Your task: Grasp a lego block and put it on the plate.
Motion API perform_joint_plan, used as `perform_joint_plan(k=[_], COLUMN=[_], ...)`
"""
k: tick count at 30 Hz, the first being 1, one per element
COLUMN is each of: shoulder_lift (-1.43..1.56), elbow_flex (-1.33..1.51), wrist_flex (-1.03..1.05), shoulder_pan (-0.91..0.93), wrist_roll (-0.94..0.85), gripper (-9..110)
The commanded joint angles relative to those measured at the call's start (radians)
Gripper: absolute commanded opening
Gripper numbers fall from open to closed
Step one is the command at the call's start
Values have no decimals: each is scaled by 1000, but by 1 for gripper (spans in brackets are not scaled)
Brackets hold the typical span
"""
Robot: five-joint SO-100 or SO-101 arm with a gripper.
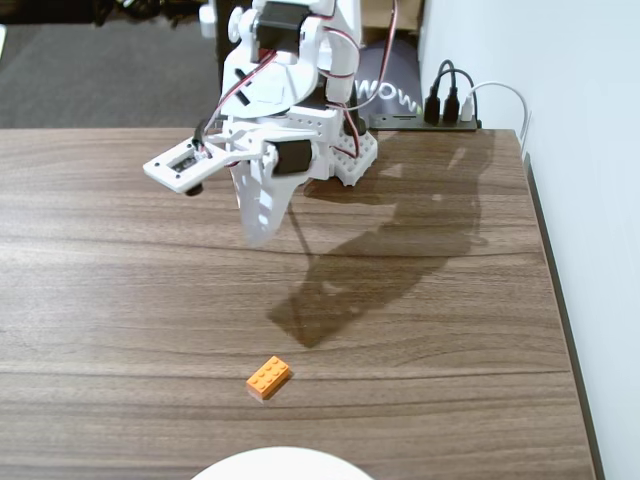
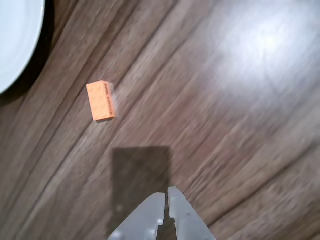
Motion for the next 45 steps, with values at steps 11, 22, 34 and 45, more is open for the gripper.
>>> perform_joint_plan(k=[11,22,34,45], shoulder_lift=[-239,-368,-430,-565], elbow_flex=[-218,-291,-393,-578], wrist_flex=[-75,-21,63,258], shoulder_pan=[40,12,11,31], wrist_roll=[-264,-376,-316,-431], gripper=[1,6,32,47])
